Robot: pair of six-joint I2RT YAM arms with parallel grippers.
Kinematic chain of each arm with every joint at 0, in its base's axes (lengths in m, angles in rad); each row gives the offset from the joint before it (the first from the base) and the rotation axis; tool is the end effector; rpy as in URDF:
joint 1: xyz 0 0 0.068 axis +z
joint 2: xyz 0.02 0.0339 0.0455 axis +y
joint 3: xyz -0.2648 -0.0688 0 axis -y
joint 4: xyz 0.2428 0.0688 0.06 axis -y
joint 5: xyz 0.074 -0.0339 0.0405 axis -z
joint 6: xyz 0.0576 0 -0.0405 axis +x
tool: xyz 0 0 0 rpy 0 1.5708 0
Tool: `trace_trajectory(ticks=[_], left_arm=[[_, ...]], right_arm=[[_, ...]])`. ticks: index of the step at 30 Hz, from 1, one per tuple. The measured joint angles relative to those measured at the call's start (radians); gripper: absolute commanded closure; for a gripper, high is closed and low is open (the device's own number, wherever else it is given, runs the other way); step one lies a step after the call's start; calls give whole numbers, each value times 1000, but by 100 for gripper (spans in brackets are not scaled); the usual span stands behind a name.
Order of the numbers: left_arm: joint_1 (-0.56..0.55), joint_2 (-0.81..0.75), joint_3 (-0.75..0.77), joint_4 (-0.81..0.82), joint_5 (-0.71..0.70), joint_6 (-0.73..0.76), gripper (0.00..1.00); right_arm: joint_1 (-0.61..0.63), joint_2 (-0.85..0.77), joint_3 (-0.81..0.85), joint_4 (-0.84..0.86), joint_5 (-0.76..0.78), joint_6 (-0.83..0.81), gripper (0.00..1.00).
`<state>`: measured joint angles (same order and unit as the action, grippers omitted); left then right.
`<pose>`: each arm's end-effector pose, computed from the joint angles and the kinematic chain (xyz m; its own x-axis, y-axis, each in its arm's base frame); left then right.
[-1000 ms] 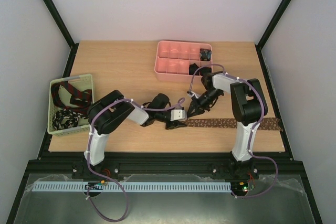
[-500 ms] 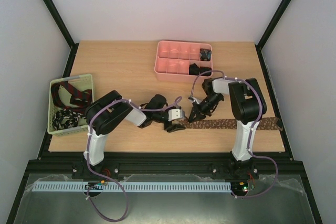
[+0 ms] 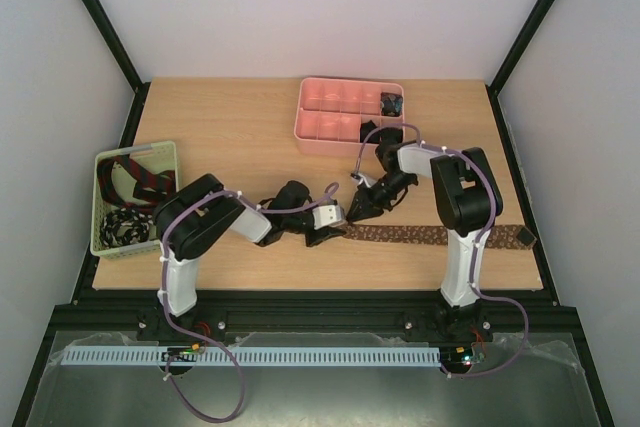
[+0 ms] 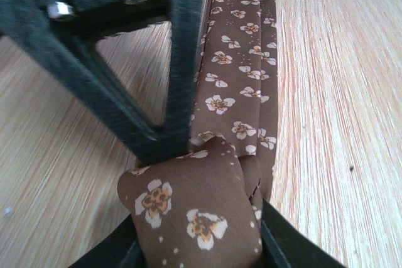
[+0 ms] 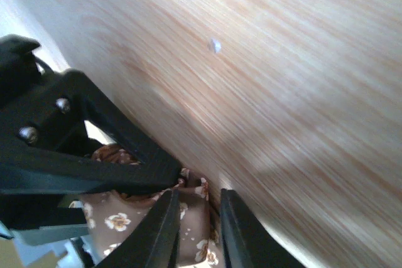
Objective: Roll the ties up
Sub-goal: Roll the tie at the center of the board.
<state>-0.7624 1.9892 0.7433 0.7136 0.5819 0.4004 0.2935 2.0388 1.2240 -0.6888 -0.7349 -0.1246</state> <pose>0.2437 -0.2765 0.0825 0.0204 0.4308 -0.9022 0.9898 0.1185 0.0790 0.3310 0.1404 0.0979 -0.9156 -0.3731 -0.1498 -0.3744 0.6559 0.6555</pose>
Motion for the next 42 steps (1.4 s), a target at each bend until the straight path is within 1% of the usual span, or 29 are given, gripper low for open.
trace_trajectory(ticks=[2,5,6,8,11,16,17,20,23,26,29,30,32,34,36,37,42], left_arm=[[0,-20,-16,-15,-16,37,71],[0,-38,-24,-38,-26,90,69],[0,-42,-24,-47,-26,109,69],[0,-46,-23,-59,-24,139,68],[1,-46,-7,-92,-13,180,68],[5,-46,24,-158,10,232,68],[6,-46,28,-167,13,240,68],[8,-46,33,-179,20,254,67],[11,-46,37,-188,24,262,66],[16,-46,40,-193,24,262,65],[18,-46,42,-198,27,262,65],[18,-46,43,-199,28,262,63],[18,-46,43,-201,31,262,54],[22,-46,44,-201,35,263,50],[27,-46,44,-203,39,258,35],[29,-46,44,-201,42,258,30],[46,-49,40,-206,69,222,20]], right_arm=[[-5,-4,26,-14,-2,-15,62],[-36,-32,31,-50,-19,-26,53],[-45,-43,31,-65,-26,-25,49],[-62,-72,31,-95,-61,-25,47],[-56,-96,30,-108,-115,-11,51],[11,-97,-3,-99,-146,17,58],[22,-95,-10,-98,-145,21,61],[39,-80,-17,-92,-131,34,76],[40,-56,-17,-89,-114,42,85],[40,-45,-18,-90,-105,42,98],[40,-45,-21,-90,-96,42,99],[40,-45,-24,-89,-94,40,99],[40,-45,-29,-86,-92,42,99],[40,-45,-34,-82,-85,44,99],[40,-45,-41,-79,-78,46,99],[40,-46,-45,-77,-75,47,99],[37,-60,-93,-66,-58,55,99]])
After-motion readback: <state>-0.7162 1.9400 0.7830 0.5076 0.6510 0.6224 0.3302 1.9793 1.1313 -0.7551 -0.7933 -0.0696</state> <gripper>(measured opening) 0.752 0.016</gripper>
